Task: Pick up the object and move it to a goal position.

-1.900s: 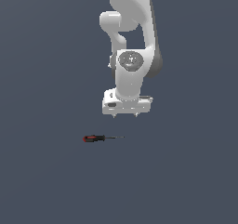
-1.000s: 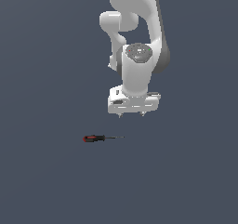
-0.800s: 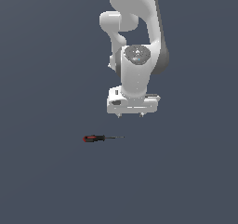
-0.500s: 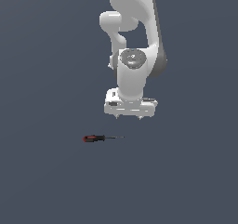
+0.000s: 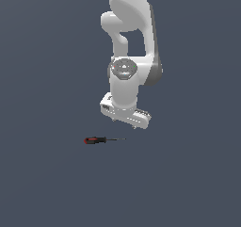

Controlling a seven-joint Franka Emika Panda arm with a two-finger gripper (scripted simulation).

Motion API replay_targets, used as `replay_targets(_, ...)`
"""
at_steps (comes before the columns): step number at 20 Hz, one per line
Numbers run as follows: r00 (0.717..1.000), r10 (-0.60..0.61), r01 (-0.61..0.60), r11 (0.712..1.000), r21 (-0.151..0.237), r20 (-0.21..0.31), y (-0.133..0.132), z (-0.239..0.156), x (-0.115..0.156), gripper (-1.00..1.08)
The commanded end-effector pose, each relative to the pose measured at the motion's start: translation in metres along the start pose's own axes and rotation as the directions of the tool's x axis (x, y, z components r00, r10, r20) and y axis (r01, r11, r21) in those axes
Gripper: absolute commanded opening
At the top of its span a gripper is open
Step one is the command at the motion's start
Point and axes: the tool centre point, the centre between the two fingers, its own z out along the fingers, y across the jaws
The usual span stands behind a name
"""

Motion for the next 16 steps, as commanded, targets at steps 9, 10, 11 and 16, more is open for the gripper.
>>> replay_targets(9,0.939,0.344,-0.344,0.939,-0.001,0.002,0.023,0.022,0.021,1.0)
replay_targets(10,0.927,0.375,-0.375,0.927,-0.001,0.001,0.026,0.024,0.023,1.0)
replay_targets(11,0.914,0.405,-0.405,0.914,-0.001,0.001,0.028,0.026,0.025,1.0)
replay_targets(16,0.835,0.55,-0.55,0.835,-0.003,-0.003,0.04,0.036,0.035,1.0)
